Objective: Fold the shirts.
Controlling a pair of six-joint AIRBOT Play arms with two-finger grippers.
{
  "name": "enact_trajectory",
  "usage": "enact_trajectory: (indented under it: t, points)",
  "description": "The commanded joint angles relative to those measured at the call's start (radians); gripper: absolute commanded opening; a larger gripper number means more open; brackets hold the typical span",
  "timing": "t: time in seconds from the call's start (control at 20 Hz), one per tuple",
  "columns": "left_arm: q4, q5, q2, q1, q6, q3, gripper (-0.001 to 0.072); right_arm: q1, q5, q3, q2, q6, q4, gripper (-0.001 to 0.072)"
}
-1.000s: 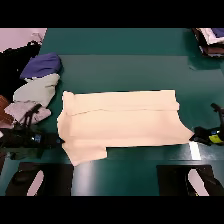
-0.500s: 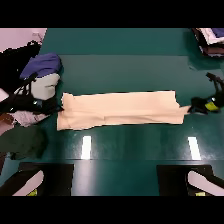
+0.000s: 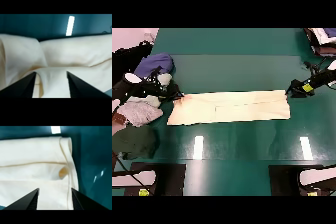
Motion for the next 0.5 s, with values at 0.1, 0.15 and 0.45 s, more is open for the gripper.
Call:
enact_trajectory:
  t: [0.1,0.15,0.45]
  points:
    - [0.063,-0.136,-0.016,0.003,0.009,0.163,0.0494,-0.083,0.1,0.055,-0.055,-0.101,0.13,0.0495]
    - [0.083,-0.154,-0.003,0.003,0.002,0.185,0.0402,-0.109,0.125,0.031,-0.049,-0.12,0.13,0.0495]
    - [0.086,-0.148,0.049,-0.056,0.003,0.191,0.0022,-0.224,0.063,-0.203,-0.037,-0.171,0.153,0.0514]
